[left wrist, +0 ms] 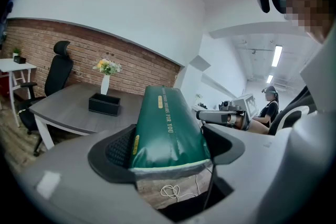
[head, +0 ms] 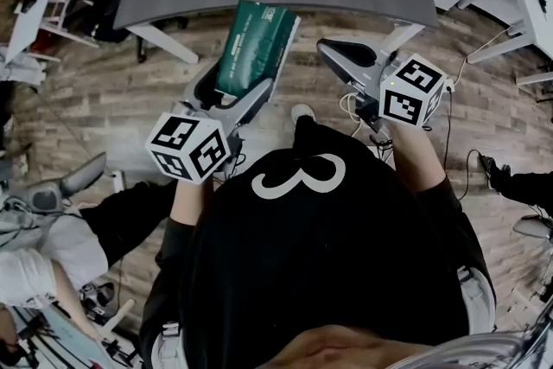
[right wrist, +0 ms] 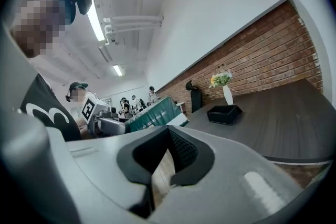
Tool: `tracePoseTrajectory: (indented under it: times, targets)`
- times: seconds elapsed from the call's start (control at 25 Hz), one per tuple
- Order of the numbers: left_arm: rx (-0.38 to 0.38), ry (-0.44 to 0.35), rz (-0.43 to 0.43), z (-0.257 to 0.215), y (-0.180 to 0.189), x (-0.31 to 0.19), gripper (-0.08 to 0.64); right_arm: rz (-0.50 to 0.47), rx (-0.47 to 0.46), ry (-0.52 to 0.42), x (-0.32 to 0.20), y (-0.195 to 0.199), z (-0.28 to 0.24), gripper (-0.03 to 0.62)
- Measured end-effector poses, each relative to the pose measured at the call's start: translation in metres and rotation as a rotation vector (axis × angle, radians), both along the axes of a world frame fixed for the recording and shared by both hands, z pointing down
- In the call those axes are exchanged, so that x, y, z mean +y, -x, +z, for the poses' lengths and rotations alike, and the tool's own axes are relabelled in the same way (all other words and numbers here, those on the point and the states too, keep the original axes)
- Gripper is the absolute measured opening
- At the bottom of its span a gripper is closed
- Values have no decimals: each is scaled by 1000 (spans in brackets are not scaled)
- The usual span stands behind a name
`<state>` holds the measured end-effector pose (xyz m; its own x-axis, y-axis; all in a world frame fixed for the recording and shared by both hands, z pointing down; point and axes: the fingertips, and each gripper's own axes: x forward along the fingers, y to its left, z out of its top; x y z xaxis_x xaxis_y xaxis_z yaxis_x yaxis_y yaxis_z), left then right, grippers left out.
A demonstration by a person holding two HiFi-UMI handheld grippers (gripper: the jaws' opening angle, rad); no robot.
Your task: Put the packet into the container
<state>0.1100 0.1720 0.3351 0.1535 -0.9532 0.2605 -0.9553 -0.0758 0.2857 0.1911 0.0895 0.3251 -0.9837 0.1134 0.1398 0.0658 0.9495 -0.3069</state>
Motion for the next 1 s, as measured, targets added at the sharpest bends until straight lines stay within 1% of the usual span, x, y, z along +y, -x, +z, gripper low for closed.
tracePoseTrajectory:
  times: [0.32, 0.44, 0.6, 0.68, 0.84, 1.0]
  targets:
    - [17, 24, -19, 6, 56, -49, 417, -28, 13, 34, -52, 61, 7, 0]
    - [24, 38, -19, 9, 79, -79, 417, -41, 17, 48, -80, 85, 10, 0]
    - [31, 55, -16, 9, 115, -133, 417, -69, 33, 59, -128, 123, 12, 0]
    - [26, 61, -14, 12, 125, -150, 417, -71, 23, 55, -145, 136, 13, 0]
    - [3, 60, -11, 16, 134, -165, 417, -82, 18, 48, -159, 147, 16, 0]
    - [-21, 81, -10, 12, 166, -204, 417, -87, 12, 55, -201, 178, 14, 0]
